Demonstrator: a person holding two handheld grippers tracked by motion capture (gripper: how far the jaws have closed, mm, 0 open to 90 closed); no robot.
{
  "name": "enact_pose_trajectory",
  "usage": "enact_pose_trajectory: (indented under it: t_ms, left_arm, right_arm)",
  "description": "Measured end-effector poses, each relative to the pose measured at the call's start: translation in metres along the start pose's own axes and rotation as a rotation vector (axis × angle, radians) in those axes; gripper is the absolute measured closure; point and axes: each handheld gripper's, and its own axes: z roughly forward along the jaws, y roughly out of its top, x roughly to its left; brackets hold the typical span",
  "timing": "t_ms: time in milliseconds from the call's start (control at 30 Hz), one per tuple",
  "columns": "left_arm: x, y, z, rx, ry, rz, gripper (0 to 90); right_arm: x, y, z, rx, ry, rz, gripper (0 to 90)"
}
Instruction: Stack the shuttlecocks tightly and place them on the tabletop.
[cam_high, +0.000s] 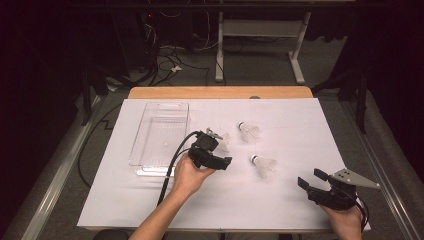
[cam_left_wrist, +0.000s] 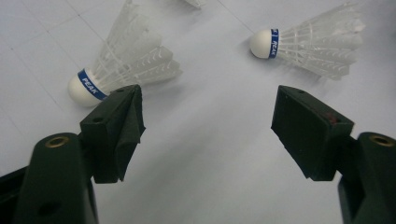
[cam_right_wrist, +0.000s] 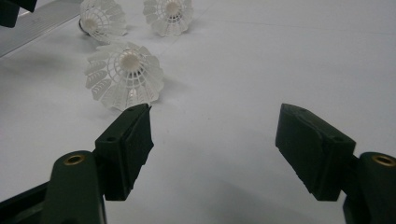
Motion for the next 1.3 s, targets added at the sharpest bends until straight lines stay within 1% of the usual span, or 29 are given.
enact_pose_trajectory:
  t_ms: [200, 367, 700, 1067, 1300]
  left_arm:
    - [-0.002, -0.007, 0.000, 0.008, -0.006, 0.006, 26.3]
    - [-0.004, -0.012, 0.000, 0.004, -0.010, 0.007, 26.7]
    - [-0.004, -0.024, -0.001, 0.012, -0.016, 0.009, 27.0]
    - [-0.005, -0.037, 0.001, 0.020, -0.034, -0.005, 27.5]
    - [-0.007, -0.043, -0.001, 0.018, -0.033, 0.009, 27.7]
  right_arm:
    - [0.000, 0.000, 0.000, 0.002, 0.000, -0.002, 27.6]
    - [0.001, 0.000, 0.000, 0.001, 0.000, -0.001, 27.6]
    - [0.001, 0.000, 0.001, 0.002, 0.000, -0.003, 27.6]
    - [0.000, 0.000, 0.001, 0.006, -0.003, 0.002, 27.5]
    - [0.001, 0.000, 0.001, 0.006, -0.006, 0.005, 27.5]
